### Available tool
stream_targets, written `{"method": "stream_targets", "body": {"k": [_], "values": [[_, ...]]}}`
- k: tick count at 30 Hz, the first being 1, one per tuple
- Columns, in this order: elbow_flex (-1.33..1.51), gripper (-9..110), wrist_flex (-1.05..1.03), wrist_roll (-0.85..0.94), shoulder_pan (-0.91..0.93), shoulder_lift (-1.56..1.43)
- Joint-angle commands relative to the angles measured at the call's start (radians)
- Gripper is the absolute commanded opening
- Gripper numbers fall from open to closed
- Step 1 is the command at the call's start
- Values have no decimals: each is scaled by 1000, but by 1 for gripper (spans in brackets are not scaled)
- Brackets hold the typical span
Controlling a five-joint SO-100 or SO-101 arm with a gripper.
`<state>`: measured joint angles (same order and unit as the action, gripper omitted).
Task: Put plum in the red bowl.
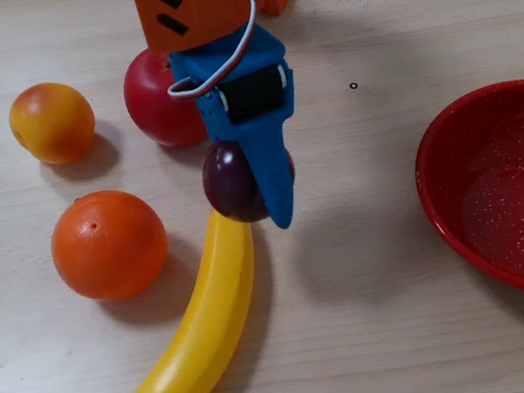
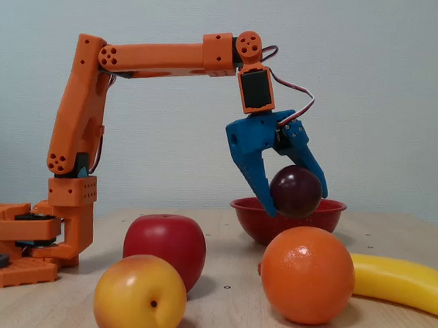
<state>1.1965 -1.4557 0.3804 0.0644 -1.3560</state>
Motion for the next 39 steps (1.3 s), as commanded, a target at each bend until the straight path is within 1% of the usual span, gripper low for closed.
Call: {"method": "stream_targets", "body": {"k": [1, 8, 19, 26, 34, 39], "values": [[-37, 0, -20, -15, 35, -198], [-92, 0, -54, -31, 23, -210], [-287, 0, -75, -95, -117, -206], [-383, 0, -107, -158, -268, -206], [-483, 0, -155, -272, -480, -192], [-528, 0, -161, -291, -583, -141]]}}
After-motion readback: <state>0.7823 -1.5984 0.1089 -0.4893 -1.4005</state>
